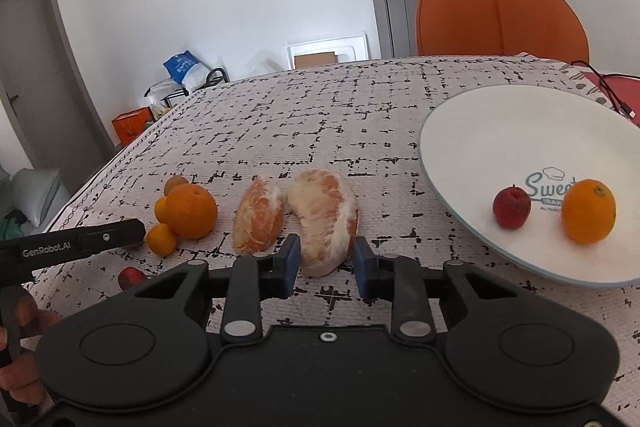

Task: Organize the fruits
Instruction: 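Grasp a peeled pomelo segment with the right tool while the left tool grasps a kiwi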

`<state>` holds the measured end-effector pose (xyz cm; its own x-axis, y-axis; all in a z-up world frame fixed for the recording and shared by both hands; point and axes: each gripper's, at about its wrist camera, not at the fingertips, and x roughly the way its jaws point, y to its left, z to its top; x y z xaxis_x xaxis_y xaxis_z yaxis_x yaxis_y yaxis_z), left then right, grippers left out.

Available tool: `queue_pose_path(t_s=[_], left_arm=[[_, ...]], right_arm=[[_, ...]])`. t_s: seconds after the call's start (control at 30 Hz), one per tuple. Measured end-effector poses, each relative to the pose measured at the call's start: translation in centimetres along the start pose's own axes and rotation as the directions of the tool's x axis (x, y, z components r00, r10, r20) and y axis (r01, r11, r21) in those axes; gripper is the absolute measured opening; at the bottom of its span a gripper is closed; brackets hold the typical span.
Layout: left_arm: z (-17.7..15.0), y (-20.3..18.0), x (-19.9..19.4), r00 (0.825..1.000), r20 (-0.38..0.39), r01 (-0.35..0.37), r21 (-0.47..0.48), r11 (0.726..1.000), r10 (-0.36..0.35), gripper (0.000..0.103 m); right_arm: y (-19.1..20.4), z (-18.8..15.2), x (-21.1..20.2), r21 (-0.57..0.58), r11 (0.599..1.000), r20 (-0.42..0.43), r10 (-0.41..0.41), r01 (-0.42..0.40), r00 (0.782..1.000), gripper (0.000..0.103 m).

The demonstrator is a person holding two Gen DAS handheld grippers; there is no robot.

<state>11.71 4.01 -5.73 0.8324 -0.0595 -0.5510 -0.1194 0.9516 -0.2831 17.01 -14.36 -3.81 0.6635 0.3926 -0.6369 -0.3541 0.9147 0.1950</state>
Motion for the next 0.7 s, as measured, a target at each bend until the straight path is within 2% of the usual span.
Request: queue_pose_path(t_s=[0.03,0.27,0.5,0.57,0.63,0.7], left_arm=[[0.0,0.1,0.0,1.0,-0.001,0.0,-0.003,1.0,0.0,0.025],[0.3,0.8,-0.5,1.0,0.01,-0.001,-0.013,1.0,0.002,0.025],[0.6,1.2,-0.9,1.0,0.019,0.003,-0.021,1.0,-0.003,0.025],[0.7,1.2,-1.0,1.0,0.023,0.005,-0.022,1.0,-0.004,0.025],[0.8,1.1,-1.1,1.0,0.027,0.006,-0.02,1.0,-0.006,0.025],[0.8,1.0,-1.3,0.999,0.032,0.006,-0.018,1.0,-0.005,0.025]], right_arm=[[0.2,0.1,0.1,-0.008,1.0,0.001,-0.004,0.004,1.0,0.033],[1.0,0.9,1.6,-0.053,0.998,0.003,-0.045,0.045,0.999,0.037],[1.8,1.0,2.4,-0.098,0.993,0.012,-0.069,0.07,0.998,0.047],[2.1,1.0,2.5,-0.114,0.99,0.016,-0.076,0.077,0.997,0.047],[2.1,0.9,2.5,-0.122,0.988,0.022,-0.091,0.093,0.996,0.036],[2.0,0.9,2.3,-0.134,0.987,0.021,-0.092,0.094,0.996,0.035]])
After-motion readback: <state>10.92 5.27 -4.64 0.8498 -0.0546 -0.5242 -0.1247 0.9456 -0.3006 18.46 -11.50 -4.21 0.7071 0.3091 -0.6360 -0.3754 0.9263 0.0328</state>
